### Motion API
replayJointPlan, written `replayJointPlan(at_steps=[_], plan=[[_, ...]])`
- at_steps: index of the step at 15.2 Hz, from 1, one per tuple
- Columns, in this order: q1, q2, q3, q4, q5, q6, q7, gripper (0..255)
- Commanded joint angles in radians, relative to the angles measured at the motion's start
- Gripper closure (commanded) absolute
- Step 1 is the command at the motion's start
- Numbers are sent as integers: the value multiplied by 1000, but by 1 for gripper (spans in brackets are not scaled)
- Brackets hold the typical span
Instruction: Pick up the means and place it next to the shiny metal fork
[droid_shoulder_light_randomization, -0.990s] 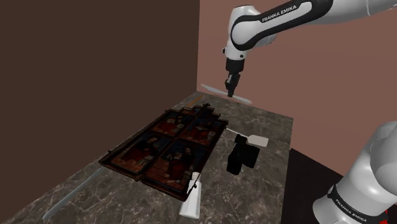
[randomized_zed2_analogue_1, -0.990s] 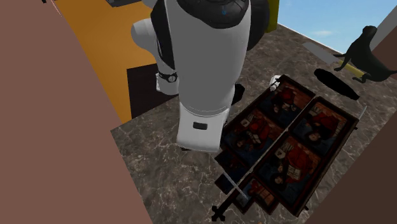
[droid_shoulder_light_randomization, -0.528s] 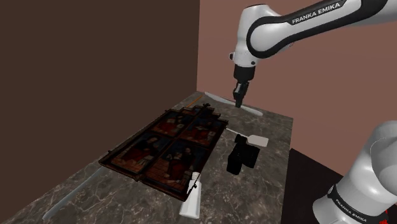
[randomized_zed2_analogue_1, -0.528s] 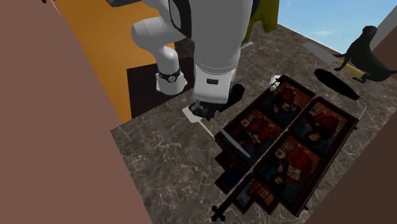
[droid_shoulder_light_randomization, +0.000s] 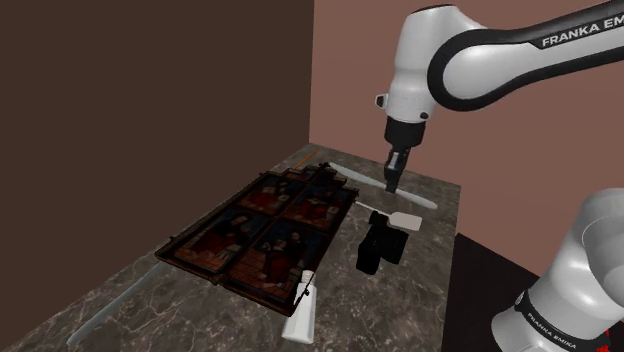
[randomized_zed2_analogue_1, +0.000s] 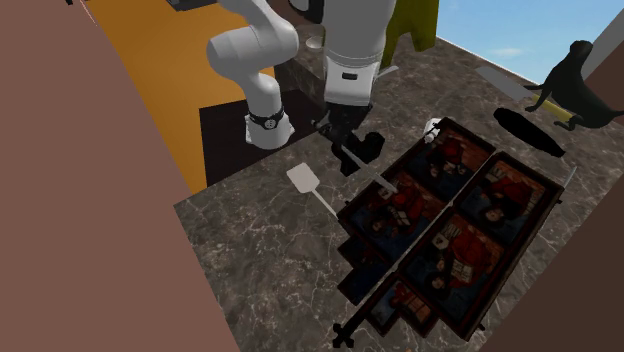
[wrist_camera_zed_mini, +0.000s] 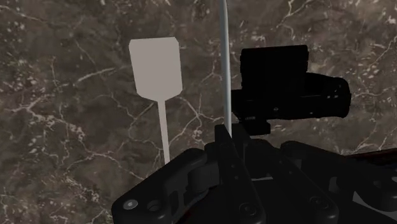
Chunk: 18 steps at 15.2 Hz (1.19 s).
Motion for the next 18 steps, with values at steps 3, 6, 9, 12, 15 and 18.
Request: replayJointPlan(at_steps=[3,6,9,12,15,18], plan=[[45,-116,53,-81,44,-33,69,255],[88,-199,98,-131,86,-63,126,255],[136,-275,148,-170,134,-96,189,255],[188,-341,201,-197,186,-130,257,255],[242,-396,260,-212,243,-162,329,255],[297,-435,321,-216,302,-189,406,255]])
